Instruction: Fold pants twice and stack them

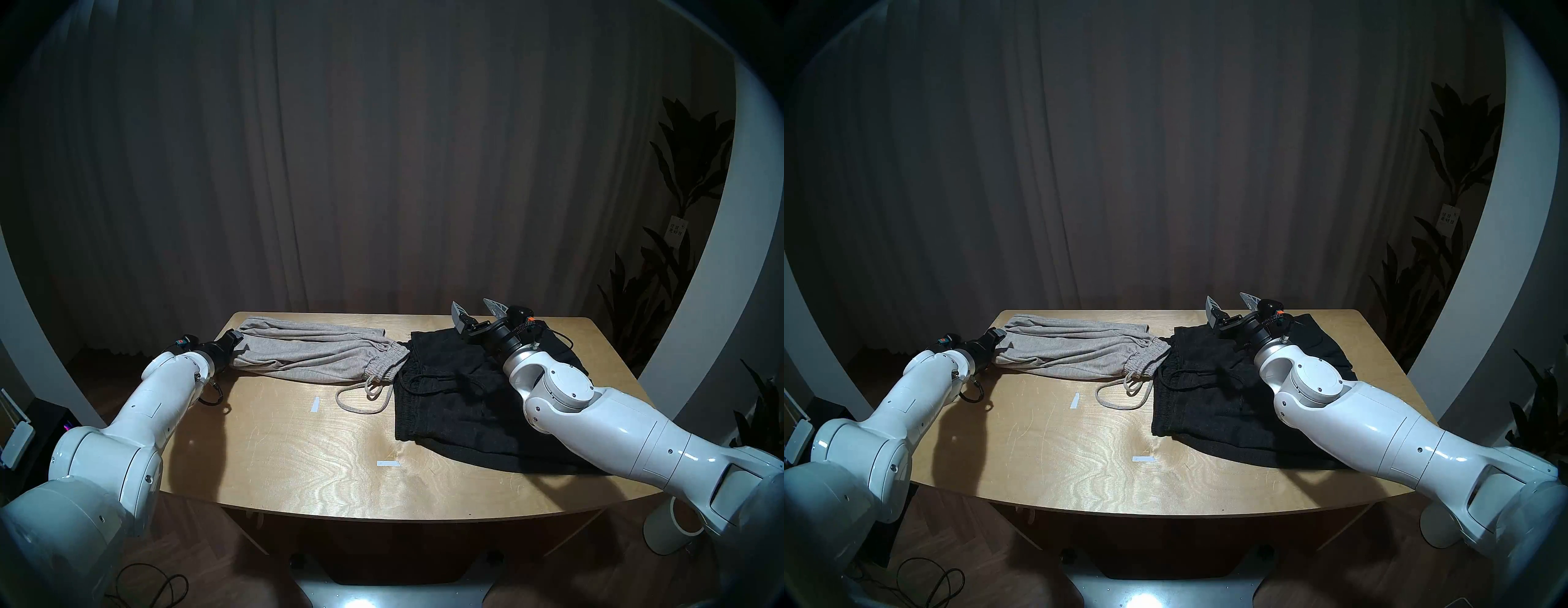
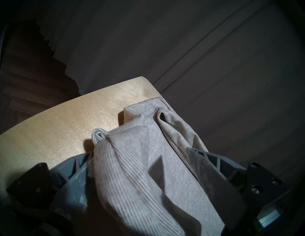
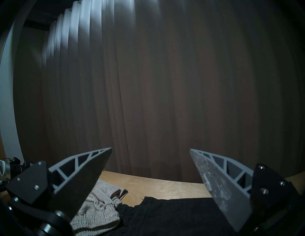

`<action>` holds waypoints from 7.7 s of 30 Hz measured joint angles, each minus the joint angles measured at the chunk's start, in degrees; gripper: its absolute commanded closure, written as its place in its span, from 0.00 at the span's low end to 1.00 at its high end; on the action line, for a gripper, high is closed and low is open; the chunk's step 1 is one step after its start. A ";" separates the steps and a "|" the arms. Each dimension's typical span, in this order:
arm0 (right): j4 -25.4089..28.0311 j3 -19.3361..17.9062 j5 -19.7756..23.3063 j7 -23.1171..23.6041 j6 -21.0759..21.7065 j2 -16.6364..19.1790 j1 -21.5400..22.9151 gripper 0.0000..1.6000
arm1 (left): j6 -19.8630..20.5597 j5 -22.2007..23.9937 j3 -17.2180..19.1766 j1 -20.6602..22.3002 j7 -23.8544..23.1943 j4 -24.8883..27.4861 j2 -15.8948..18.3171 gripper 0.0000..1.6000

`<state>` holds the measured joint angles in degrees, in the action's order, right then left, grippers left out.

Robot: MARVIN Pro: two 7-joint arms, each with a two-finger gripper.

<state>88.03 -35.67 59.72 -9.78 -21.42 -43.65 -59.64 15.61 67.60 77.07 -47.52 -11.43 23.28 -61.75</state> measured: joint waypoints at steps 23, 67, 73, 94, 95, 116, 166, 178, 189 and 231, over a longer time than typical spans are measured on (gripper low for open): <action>1.51 -0.12 1.43 -0.04 -1.01 1.18 -0.28 0.00 | 2.04 -3.33 -3.07 -0.30 3.03 1.12 -0.01 0.62; 0.38 0.56 0.38 1.38 -1.44 -0.84 0.37 0.00 | 6.05 8.70 11.08 -27.45 15.46 35.58 6.98 1.00; 0.29 0.58 0.24 1.54 -1.44 -1.14 0.45 0.00 | 5.33 9.39 12.61 -30.37 16.90 39.03 7.68 1.00; 0.82 0.50 1.88 0.94 -2.11 0.62 -0.92 0.00 | 2.01 2.79 6.54 -27.81 15.41 45.34 8.33 1.00; 0.84 0.50 1.98 0.89 -2.16 0.72 -0.98 0.00 | 1.91 2.45 6.05 -27.47 15.25 45.39 8.25 1.00; 1.27 0.48 3.60 0.03 -3.81 2.47 -2.21 0.00 | 1.37 -2.60 -1.20 -19.76 11.40 43.68 5.80 1.00; 5.34 0.40 4.60 -1.43 -8.78 7.87 -6.03 0.00 | 2.85 -17.70 -21.05 -22.31 7.83 60.06 6.16 0.00; 5.29 0.33 5.26 -1.08 -9.69 8.44 -6.04 0.00 | 3.50 -18.22 -22.34 -21.43 7.68 60.70 4.76 0.53; 4.99 0.29 5.83 -0.31 -10.03 8.72 -5.89 0.00 | 7.67 -15.48 -22.44 -22.53 5.89 63.36 5.61 0.57; 25.35 -3.15 32.07 -17.43 -14.18 11.88 -15.01 0.00 | 3.97 12.55 7.02 -28.58 7.34 66.33 8.69 0.00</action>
<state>113.39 -38.82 91.79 -27.21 -35.61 -31.77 -74.65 19.59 80.15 84.09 -76.09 -4.09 89.61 -53.06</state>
